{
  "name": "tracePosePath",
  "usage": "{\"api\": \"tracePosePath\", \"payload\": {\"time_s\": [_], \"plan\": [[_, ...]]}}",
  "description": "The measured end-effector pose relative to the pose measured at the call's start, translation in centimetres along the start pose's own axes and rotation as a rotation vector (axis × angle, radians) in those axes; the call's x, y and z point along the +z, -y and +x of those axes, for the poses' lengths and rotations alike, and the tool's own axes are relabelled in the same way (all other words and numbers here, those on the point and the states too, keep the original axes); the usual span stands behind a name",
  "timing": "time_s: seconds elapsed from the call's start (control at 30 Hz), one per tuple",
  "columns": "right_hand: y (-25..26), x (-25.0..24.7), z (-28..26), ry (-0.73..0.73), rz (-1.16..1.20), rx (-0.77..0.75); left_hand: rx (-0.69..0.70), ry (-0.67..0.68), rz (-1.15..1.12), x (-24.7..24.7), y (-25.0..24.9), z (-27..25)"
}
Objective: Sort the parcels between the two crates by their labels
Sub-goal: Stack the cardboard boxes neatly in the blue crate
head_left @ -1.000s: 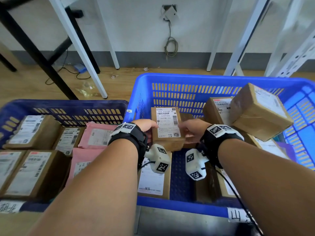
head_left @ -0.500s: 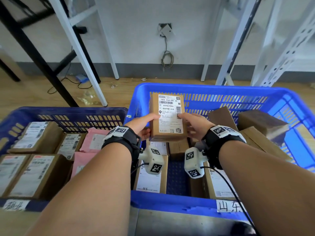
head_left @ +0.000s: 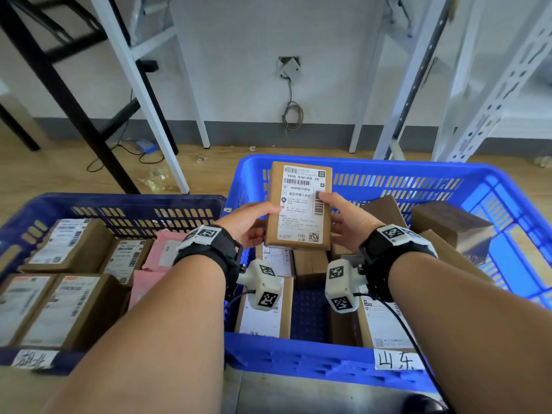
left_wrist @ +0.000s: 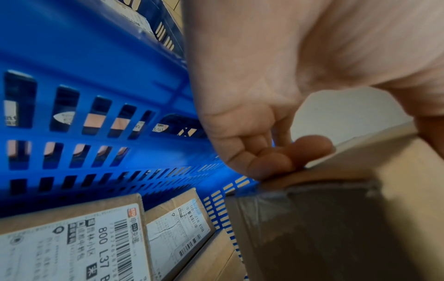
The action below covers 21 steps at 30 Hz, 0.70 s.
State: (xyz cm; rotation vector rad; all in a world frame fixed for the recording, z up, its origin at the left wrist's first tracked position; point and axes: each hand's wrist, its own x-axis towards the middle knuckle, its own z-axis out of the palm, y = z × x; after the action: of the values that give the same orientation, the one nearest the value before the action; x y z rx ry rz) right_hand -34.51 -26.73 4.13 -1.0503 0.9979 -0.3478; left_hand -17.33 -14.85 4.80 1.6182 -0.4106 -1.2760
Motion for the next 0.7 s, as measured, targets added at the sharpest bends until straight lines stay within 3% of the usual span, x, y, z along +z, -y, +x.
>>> {"api": "tracePosePath", "payload": {"time_s": [0.4,0.7], "plan": [[0.8,1.2,-0.1,-0.001,-0.019,-0.058,0.007,-0.012,-0.023,-0.9,-0.2,-0.6],[3.5,7.3,0.7,0.111,-0.166,-0.119,0.041,-0.103,-0.055,-7.4,-2.1,-3.1]]}}
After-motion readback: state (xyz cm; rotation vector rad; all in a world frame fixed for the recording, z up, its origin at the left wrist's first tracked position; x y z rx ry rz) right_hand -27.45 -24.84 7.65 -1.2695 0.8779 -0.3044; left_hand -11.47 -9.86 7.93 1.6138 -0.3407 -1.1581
